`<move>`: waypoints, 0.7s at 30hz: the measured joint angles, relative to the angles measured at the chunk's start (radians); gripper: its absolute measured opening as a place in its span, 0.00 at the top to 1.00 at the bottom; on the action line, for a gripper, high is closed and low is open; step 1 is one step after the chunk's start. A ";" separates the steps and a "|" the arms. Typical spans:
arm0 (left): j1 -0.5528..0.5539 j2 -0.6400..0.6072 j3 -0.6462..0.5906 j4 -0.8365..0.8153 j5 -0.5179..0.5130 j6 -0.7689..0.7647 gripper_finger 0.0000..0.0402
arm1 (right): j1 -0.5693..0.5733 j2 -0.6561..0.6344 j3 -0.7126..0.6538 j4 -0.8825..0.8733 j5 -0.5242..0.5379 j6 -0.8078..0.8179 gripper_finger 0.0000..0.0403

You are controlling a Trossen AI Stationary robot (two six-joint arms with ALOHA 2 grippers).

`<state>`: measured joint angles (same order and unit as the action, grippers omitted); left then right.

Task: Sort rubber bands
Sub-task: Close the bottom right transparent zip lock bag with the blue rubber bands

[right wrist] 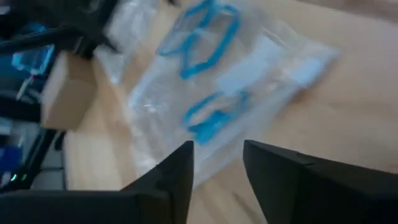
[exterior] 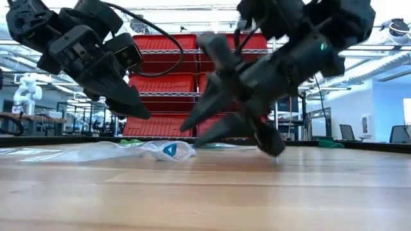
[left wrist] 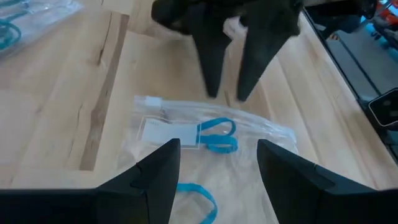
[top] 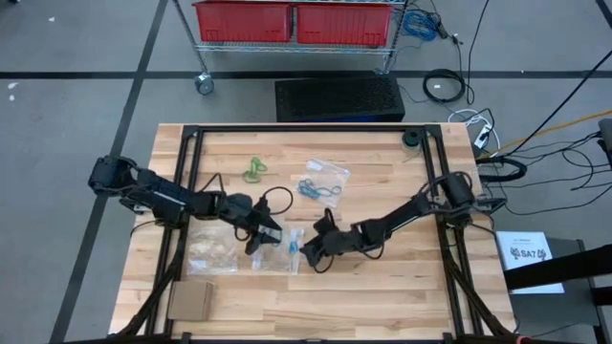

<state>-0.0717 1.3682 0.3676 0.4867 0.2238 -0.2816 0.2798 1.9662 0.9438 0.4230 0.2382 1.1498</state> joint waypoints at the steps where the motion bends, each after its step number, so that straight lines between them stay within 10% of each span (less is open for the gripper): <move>1: 0.003 0.000 0.000 -0.002 0.008 0.000 0.46 | 0.000 0.018 0.000 0.009 0.001 0.029 0.67; 11: 0.026 0.000 0.000 -0.002 0.012 0.002 0.46 | -0.009 0.088 0.035 0.147 0.030 0.043 0.66; 21: 0.032 0.000 0.000 -0.002 0.015 0.000 0.46 | -0.016 0.089 0.157 -0.157 -0.039 0.126 0.63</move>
<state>-0.0395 1.3678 0.3676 0.4847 0.2392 -0.2821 0.2642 2.0552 1.1005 0.2658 0.1990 1.2758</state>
